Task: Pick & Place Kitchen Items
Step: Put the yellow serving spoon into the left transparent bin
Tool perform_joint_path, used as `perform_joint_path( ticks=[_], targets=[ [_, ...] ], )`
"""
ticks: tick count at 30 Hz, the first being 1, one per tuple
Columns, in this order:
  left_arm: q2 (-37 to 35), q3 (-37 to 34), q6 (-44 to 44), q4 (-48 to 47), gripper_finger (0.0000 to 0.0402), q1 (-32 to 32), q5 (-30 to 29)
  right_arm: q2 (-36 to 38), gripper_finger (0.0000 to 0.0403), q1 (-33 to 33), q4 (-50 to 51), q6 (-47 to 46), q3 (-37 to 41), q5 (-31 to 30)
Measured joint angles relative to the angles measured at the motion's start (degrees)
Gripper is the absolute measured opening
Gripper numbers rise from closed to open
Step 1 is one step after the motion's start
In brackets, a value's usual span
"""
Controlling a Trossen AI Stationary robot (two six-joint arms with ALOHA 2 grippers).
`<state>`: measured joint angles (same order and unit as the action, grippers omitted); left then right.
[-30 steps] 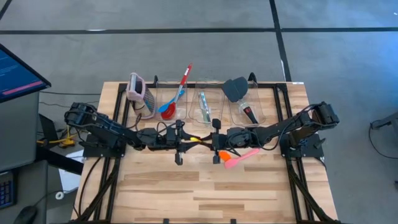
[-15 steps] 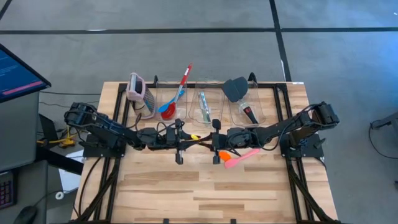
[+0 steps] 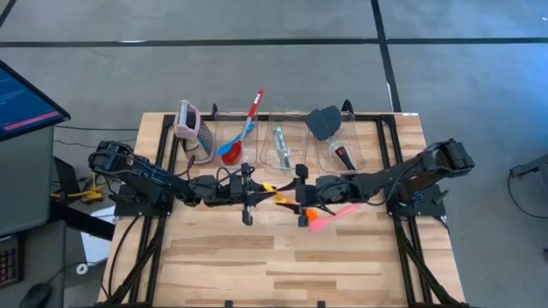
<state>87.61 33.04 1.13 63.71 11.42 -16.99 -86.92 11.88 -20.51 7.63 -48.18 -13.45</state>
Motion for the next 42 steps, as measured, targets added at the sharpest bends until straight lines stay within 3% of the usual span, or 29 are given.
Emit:
perform_joint_path(
  ticks=[7,16,22,29,36,42],
  targets=[
    [0.00,-0.02,0.23,-0.99,0.0007,-0.37,0.08,8.56,0.0152,1.72,12.22,-7.14,-0.01,-0.17],
    [-5.69,-0.02,1.88,-7.05,0.0007,-3.35,0.26,8.27,0.0012,3.78,17.53,-3.43,0.05,-5.02],
    [-16.48,-0.02,1.50,-22.66,0.0007,-9.08,-0.55,6.85,0.0006,2.92,17.61,-2.77,0.10,-4.74],
    [-25.63,-0.02,-2.79,-35.68,0.0007,-21.60,-2.20,7.04,0.0004,2.24,17.28,-3.05,0.08,-4.64],
    [-25.61,0.00,-9.69,-38.08,0.0007,-34.25,7.21,7.01,0.0003,2.18,15.79,-2.76,0.08,-4.65],
    [-21.37,0.00,-13.74,-40.79,0.0006,-38.39,7.93,7.00,0.0003,1.89,15.32,-2.70,0.08,-4.61]
  ],
)
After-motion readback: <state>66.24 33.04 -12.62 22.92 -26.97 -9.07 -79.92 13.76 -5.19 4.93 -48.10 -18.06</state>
